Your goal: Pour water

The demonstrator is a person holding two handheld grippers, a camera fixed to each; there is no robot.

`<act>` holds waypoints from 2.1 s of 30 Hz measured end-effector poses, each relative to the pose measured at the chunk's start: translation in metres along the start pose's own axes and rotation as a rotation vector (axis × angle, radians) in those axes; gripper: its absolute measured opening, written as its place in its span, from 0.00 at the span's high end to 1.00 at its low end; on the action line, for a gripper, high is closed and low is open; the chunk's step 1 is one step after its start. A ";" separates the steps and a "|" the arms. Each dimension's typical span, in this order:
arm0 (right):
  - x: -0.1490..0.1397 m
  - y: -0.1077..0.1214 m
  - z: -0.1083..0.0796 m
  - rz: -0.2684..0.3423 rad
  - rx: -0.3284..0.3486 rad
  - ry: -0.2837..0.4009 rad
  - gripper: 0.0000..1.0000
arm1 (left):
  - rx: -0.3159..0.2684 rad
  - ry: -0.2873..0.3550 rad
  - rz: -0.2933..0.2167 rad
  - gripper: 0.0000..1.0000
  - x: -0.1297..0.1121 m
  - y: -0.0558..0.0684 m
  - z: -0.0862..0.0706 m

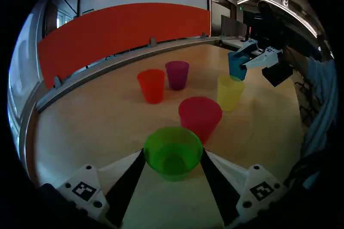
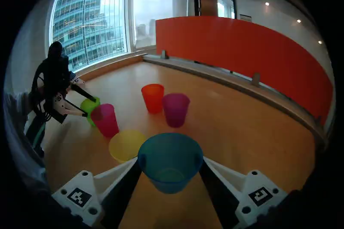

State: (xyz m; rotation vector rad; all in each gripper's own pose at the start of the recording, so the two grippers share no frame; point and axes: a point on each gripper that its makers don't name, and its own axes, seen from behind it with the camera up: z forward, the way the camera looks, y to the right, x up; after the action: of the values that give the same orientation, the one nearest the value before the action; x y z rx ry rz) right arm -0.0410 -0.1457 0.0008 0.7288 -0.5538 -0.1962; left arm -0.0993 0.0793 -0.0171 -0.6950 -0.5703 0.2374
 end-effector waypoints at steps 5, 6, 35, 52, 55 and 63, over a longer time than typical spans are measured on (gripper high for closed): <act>-0.001 -0.002 0.001 0.000 0.001 -0.001 0.09 | 0.000 -0.002 -0.008 0.11 -0.002 -0.001 0.000; -0.001 -0.002 0.001 0.000 0.001 -0.001 0.09 | 0.001 -0.002 -0.009 0.11 -0.002 -0.001 0.000; -0.035 -0.010 0.023 0.010 -0.002 -0.051 0.09 | 0.027 -0.017 -0.020 0.03 -0.018 -0.002 -0.021; -0.051 -0.013 0.026 0.014 0.001 -0.062 0.08 | 0.028 -0.012 -0.008 0.02 -0.016 0.001 -0.025; -0.052 -0.015 0.026 0.011 0.003 -0.066 0.05 | 0.028 -0.012 -0.007 0.02 -0.015 0.002 -0.025; -0.055 -0.013 0.022 0.007 -0.009 -0.070 0.00 | 0.027 -0.007 -0.010 0.02 -0.012 0.003 -0.027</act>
State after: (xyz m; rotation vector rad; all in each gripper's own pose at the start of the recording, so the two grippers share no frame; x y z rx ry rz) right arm -0.0985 -0.1486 -0.0175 0.7136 -0.6216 -0.2186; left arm -0.0944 0.0625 -0.0408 -0.6654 -0.5761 0.2383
